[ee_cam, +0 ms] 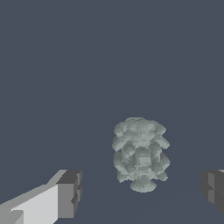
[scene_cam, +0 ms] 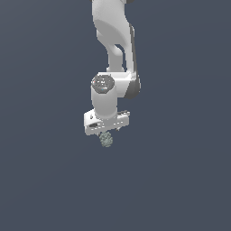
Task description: Pick up the object and move it to a goal position.
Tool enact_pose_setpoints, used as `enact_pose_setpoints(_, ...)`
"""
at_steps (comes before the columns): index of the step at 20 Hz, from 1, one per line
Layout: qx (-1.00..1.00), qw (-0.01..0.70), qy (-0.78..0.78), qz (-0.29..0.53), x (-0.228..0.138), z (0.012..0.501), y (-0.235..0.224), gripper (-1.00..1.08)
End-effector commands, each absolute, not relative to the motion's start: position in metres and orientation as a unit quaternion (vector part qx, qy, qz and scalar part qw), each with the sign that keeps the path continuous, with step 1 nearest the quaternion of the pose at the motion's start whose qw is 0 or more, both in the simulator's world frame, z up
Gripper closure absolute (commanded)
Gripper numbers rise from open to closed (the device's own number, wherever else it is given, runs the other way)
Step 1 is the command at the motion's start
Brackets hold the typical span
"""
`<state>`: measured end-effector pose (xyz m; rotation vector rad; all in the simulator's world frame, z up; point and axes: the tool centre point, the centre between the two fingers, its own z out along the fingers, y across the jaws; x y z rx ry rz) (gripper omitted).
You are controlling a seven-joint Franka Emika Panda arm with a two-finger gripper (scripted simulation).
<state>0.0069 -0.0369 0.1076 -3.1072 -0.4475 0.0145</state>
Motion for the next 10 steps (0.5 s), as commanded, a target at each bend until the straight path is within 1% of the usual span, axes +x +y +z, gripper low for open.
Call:
enact_pose_setpoints(1, -0.988, 0.001, -0.156, 0.002, 0.0078, 0.1004, -0.0428, -0.92)
enact_pose_setpoints(10, -0.985, 0.000, -0.171, 0.001, 0.0082, 0.0915, -0.0504, -0.92)
